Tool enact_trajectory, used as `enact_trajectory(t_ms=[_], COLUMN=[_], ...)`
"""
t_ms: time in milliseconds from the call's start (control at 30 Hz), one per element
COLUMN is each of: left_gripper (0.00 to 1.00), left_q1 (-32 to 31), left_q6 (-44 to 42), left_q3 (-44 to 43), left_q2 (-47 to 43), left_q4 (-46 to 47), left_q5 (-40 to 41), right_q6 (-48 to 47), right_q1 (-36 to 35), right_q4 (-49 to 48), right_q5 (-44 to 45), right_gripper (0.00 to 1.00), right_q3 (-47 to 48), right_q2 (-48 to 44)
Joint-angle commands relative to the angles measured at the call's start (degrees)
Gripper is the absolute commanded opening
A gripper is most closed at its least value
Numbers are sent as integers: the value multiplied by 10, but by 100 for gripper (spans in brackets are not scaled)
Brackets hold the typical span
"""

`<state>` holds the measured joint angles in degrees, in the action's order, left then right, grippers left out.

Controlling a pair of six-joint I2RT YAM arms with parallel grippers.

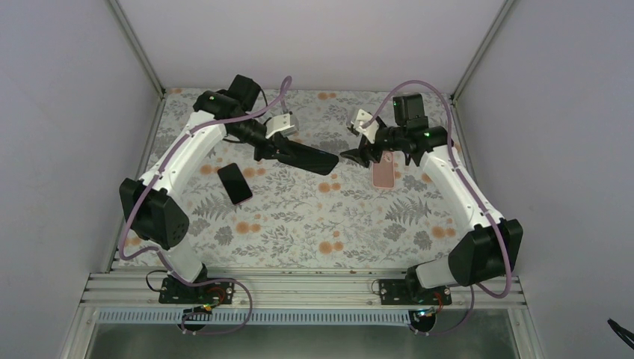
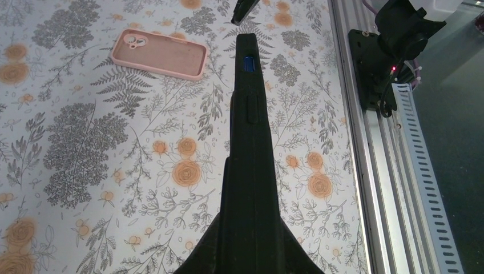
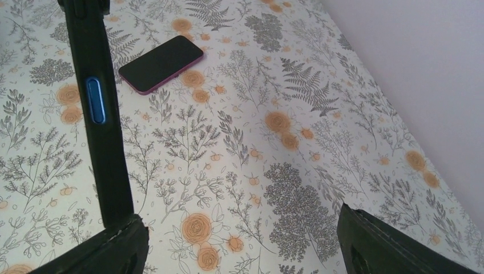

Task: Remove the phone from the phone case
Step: Remove the phone case from the phone.

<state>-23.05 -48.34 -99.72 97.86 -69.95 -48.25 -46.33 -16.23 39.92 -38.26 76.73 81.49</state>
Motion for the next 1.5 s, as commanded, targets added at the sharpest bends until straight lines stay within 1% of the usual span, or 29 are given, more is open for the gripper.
enact_trajectory(t_ms=[0, 400, 1033, 1267, 1467], left_gripper=[2, 2, 2, 2, 2], left_q1=[-5, -6, -7, -11, -11], left_q6=[-14, -7, 6, 1, -4], left_q3=[2, -4, -12, -12, -6], left_q2=[-28, -24, -21, -19, -25], left_q4=[3, 13, 22, 16, 10], left_q5=[-41, -29, -36, -40, -40], right_q6=[-6, -53, -52, -43, -32], right_q1=[5, 5, 4, 4, 5], right_q4=[-16, 46, 36, 21, 6], right_q5=[-9, -54, -77, -66, -39], right_gripper=[85, 83, 79, 77, 76], right_q3=[-11, -22, -22, -22, -21], right_q2=[5, -25, 4, 9, 11])
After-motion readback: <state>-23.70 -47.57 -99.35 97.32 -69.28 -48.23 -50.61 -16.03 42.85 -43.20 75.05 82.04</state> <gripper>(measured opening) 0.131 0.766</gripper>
